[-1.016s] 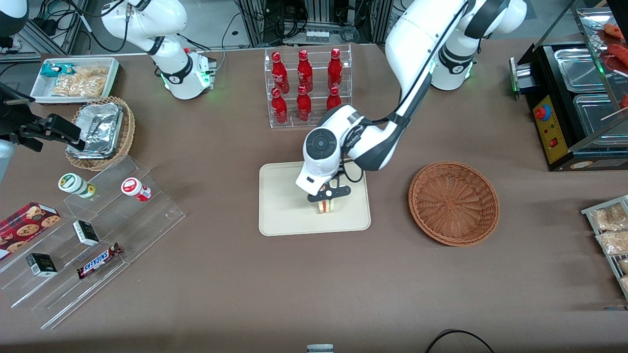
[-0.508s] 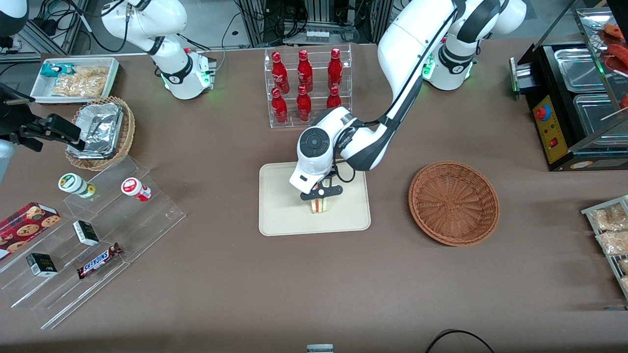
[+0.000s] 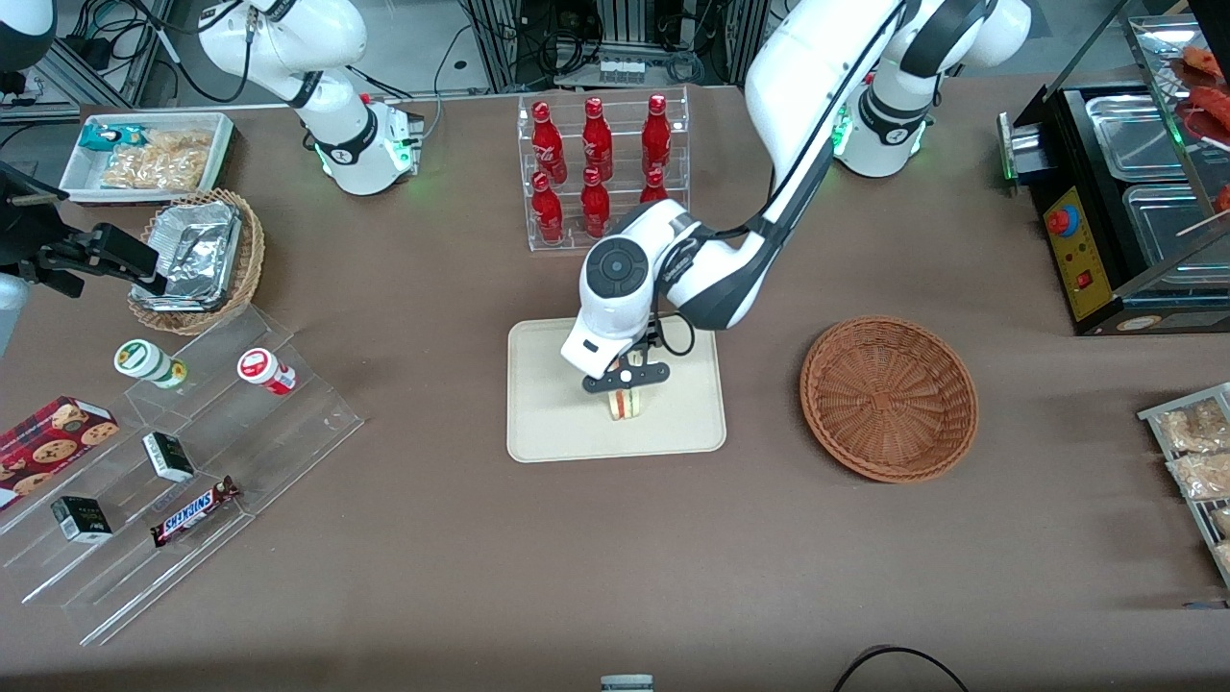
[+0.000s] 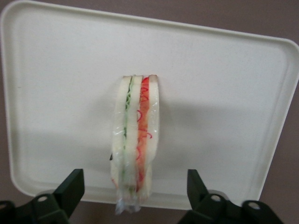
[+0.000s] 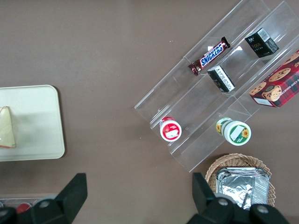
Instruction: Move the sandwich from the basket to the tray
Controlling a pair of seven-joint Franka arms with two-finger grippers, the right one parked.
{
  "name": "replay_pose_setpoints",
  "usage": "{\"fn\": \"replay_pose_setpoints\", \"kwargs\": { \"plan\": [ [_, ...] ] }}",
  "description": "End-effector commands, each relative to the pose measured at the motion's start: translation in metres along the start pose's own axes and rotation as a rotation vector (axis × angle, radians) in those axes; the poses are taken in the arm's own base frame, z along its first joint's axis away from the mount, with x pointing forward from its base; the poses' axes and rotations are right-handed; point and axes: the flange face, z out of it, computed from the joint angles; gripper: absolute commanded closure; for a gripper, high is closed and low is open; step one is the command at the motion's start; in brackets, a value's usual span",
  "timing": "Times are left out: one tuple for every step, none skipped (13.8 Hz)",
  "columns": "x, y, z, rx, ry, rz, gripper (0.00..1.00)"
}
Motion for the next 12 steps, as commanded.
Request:
{"fn": "replay_pose_setpoints", "kwargs": {
  "plan": [
    [0.017,-0.027,-0.035,0.055,0.035,-0.005,0.0],
    [0.027,-0.04,-0.037,0.112,0.044,0.052,0.0],
    [0.029,-0.047,-0.046,0.123,0.034,0.101,0.0],
    [0.049,-0.067,-0.055,0.12,0.028,0.066,0.0],
    [0.059,-0.083,-0.064,0.124,-0.001,-0.016,0.0],
    [0.057,-0.094,-0.068,0.154,-0.031,-0.05,0.0],
    [0.068,-0.114,-0.075,0.161,-0.038,-0.077,0.0],
    [0.075,-0.135,-0.082,0.162,-0.044,-0.078,0.0],
    [0.073,-0.148,-0.088,0.159,-0.05,-0.048,0.0],
    [0.08,-0.171,-0.095,0.157,-0.057,-0.041,0.0],
    [0.087,-0.189,-0.102,0.151,-0.06,-0.04,0.0],
    [0.094,-0.209,-0.109,0.146,-0.066,-0.026,0.0]
  ]
}}
